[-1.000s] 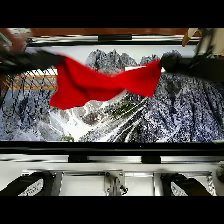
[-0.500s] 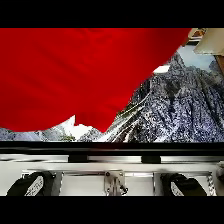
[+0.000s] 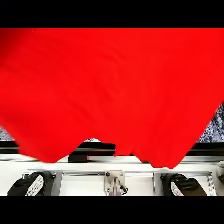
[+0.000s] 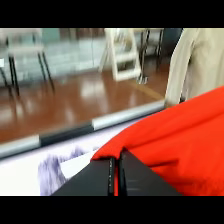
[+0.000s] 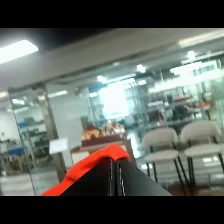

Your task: Fold the shirts.

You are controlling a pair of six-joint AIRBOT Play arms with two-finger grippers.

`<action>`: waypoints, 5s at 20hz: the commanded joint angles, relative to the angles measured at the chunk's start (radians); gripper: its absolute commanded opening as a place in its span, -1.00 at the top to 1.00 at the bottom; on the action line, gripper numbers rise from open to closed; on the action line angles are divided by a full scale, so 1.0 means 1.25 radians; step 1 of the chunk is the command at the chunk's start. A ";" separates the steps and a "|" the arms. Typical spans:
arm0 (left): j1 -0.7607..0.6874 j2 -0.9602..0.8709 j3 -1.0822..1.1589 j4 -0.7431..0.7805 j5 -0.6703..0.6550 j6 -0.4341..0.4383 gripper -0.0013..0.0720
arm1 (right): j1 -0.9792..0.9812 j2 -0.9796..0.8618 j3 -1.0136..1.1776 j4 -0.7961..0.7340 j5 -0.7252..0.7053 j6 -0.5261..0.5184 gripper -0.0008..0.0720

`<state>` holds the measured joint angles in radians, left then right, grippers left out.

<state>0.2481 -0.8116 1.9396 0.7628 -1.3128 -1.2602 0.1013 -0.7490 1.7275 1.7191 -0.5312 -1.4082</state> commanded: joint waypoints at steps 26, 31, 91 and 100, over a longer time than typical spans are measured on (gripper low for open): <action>0.042 -0.493 -0.565 0.018 0.111 -0.009 -0.97 | -0.118 -0.673 -0.031 0.221 -0.419 0.044 -0.53; 0.183 -0.495 -0.625 0.147 -0.018 -0.076 -0.57 | -0.190 -0.636 -0.034 0.014 -0.855 -0.035 -0.53; 0.051 -0.302 -0.646 0.071 0.260 0.063 0.88 | -0.019 -0.590 -0.323 0.202 -0.517 -0.236 0.83; 0.051 0.135 -0.132 0.060 0.528 -0.025 0.88 | -0.030 -0.037 0.116 0.072 -0.220 -0.249 0.83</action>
<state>0.3122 -0.7876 1.6337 0.8345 -0.8291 -1.2217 0.0643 -0.9836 1.7588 1.8507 -0.9920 -1.7164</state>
